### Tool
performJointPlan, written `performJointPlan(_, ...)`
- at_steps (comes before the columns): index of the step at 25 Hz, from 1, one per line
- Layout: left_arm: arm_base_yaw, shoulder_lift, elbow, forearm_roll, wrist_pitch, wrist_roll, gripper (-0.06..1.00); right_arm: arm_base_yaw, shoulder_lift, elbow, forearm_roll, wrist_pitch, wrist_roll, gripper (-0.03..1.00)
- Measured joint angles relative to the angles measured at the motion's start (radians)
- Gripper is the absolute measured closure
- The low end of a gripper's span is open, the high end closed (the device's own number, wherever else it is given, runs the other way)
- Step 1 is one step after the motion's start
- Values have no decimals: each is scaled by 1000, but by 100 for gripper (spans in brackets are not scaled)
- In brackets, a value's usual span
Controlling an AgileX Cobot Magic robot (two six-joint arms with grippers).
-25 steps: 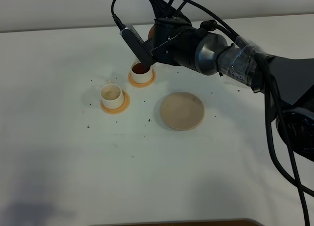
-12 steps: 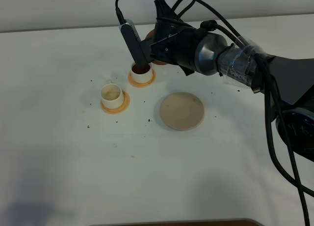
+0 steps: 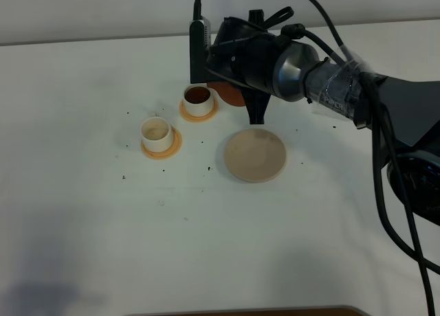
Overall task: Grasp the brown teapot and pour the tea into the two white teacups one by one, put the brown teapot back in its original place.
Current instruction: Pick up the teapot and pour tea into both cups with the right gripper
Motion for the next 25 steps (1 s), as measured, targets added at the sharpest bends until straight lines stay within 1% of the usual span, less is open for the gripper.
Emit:
performJointPlan(5, 0, 0, 0, 0, 0, 0, 37, -1, -10, -36, 157, 88, 11, 84)
performJointPlan(10, 0, 0, 0, 0, 0, 0, 37, -13, -10, -38, 348, 102, 11, 84)
performJointPlan(13, 0, 0, 0, 0, 0, 0, 37, -20, -16, -38, 417, 108, 11, 84)
performJointPlan(18, 0, 0, 0, 0, 0, 0, 37, -24, -66, -38, 474, 138, 10, 84)
performJointPlan(20, 0, 0, 0, 0, 0, 0, 37, -24, -89, -39, 502, 138, -16, 84)
performJointPlan(22, 0, 0, 0, 0, 0, 0, 37, -20, -97, -42, 528, 131, -39, 84)
performJointPlan(25, 0, 0, 0, 0, 0, 0, 37, -1, -97, -42, 529, 107, -61, 84)
